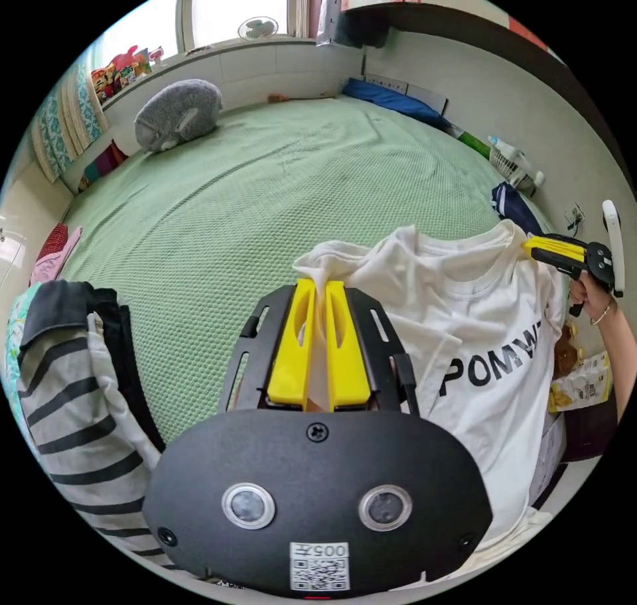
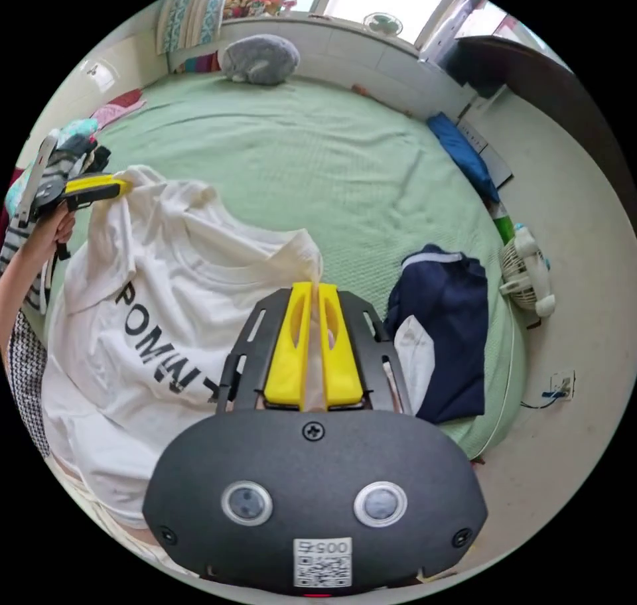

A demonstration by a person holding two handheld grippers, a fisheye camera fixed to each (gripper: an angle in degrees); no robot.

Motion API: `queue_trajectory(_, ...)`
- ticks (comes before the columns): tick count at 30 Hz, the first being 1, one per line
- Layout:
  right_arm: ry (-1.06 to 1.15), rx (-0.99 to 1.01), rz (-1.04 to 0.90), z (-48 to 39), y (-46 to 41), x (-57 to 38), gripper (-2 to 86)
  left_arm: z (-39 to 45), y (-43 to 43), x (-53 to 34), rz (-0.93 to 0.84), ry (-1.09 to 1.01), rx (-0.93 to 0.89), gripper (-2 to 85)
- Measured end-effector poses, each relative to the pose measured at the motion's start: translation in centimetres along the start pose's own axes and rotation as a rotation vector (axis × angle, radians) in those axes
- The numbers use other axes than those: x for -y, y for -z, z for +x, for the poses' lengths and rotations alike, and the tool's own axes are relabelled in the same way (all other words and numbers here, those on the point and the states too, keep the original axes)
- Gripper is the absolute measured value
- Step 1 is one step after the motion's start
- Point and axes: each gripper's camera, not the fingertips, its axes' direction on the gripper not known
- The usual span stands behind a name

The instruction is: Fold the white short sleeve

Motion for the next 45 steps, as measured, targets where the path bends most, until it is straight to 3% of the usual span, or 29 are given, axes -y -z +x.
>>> queue_trajectory(8, -0.047, -0.120, 0.172, -1.9, 4.9, 13.9, -1.2, -5.8, 5.1, 5.4, 0.175, 0.112, 0.131, 4.2)
queue_trajectory(12, -0.142, -0.075, 0.102, -4.1, 3.8, 18.6, 1.5, -8.9, 3.3, 7.4, 0.098, 0.236, 0.222, 6.7)
queue_trajectory(14, -0.121, -0.001, 0.120, -5.4, 3.4, 18.0, 3.4, -10.0, 2.6, 6.7, 0.077, 0.290, 0.212, 7.2)
queue_trajectory(20, 0.023, 0.085, 0.022, -6.8, 0.9, 8.3, 6.4, -9.4, 1.4, 1.1, 0.031, 0.130, 0.106, 8.0)
queue_trajectory(27, -0.226, 0.133, -0.107, 0.9, -1.1, -3.8, 7.1, -6.6, 0.2, -8.6, -0.076, 0.138, -0.129, 8.0)
queue_trajectory(32, -0.264, 0.125, -0.045, 1.4, -0.7, -4.2, 6.8, -3.8, -3.5, -11.1, -0.174, 0.152, -0.110, 7.5)
queue_trajectory(36, -0.186, 0.048, -0.043, -1.2, -1.1, -1.8, 6.8, -2.0, -4.7, -11.8, -0.112, 0.132, 0.017, 7.5)
queue_trajectory(45, -0.149, 0.004, 0.006, -4.1, -4.5, 3.2, 6.5, -2.8, -5.5, -11.1, -0.126, 0.137, -0.004, 7.3)
